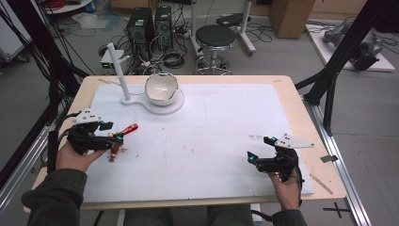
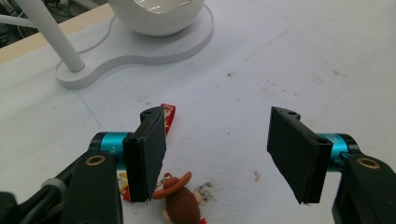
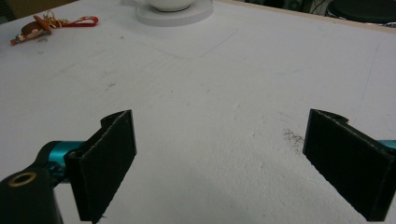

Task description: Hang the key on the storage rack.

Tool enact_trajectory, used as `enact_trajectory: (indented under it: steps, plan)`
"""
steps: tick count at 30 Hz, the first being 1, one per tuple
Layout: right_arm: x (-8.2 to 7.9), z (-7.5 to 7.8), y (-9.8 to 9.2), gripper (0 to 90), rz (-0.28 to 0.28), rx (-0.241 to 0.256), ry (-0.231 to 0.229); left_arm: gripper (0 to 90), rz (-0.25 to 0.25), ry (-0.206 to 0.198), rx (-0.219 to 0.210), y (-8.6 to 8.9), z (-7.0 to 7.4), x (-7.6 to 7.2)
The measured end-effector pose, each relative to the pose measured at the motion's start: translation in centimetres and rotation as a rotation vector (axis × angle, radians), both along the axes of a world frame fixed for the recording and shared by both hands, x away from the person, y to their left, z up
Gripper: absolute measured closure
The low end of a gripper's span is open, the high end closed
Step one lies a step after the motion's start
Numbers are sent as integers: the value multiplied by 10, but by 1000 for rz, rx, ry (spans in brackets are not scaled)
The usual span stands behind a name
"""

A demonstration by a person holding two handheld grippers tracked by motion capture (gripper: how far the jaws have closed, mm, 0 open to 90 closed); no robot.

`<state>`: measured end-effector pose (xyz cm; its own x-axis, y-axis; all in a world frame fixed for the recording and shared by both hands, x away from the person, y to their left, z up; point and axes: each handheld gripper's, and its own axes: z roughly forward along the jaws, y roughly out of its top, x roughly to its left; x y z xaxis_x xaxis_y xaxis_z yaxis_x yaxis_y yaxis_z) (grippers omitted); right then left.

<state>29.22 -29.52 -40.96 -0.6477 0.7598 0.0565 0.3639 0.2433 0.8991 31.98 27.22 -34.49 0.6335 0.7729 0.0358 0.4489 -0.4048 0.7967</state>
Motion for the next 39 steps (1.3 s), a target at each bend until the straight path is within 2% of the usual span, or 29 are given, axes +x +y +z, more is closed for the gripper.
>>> enact_trajectory:
  steps: [1,2,4,8,10,16,20,24,28,32,39]
  plan:
    - [0,0,0,88,0,0,0,382,0,0,0,0,0,0]
    - [0,0,1,88,0,2,12,382,-1,2,14,-1,0,3]
    - [1,0,1,88,2,-1,4,398,-5,-1,41,-2,1,8]
    - [3,0,2,88,-1,0,2,419,-17,-2,109,-6,-2,23]
    - [3,0,2,88,-1,-2,-2,432,-30,16,143,-8,-5,30]
    - [3,0,0,88,-9,-4,-4,457,-72,70,178,-11,-16,51]
    - [2,1,0,88,-11,-5,1,469,-70,100,206,-11,-26,62]
    - [1,0,1,88,-16,-7,-5,483,-78,129,216,-11,-35,72]
    - [1,-2,6,88,-11,-17,-7,497,-83,156,207,-9,-43,80]
    - [2,-2,11,88,-6,-22,9,504,-90,199,221,-9,-52,87]
    - [4,0,12,88,-3,-21,0,522,-108,213,227,-10,-61,92]
